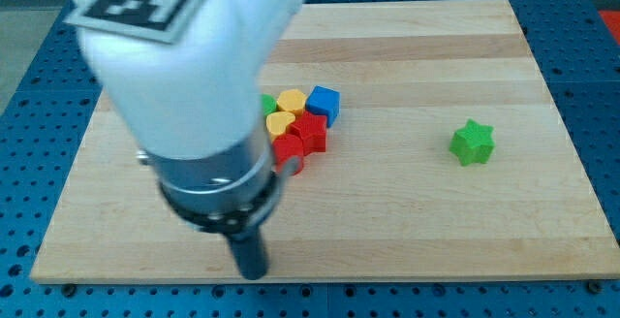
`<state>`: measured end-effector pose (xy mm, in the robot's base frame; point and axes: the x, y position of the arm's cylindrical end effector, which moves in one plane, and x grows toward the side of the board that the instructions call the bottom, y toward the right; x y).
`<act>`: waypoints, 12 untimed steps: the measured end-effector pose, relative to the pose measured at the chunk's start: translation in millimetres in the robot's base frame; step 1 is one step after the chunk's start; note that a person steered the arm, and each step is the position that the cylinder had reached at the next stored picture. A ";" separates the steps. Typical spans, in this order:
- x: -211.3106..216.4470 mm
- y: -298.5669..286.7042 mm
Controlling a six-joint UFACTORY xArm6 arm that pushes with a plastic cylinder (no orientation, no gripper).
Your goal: Push the green star towards the left of the board
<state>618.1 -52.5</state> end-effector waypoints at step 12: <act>-228.3 258.4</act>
<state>389.7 205.9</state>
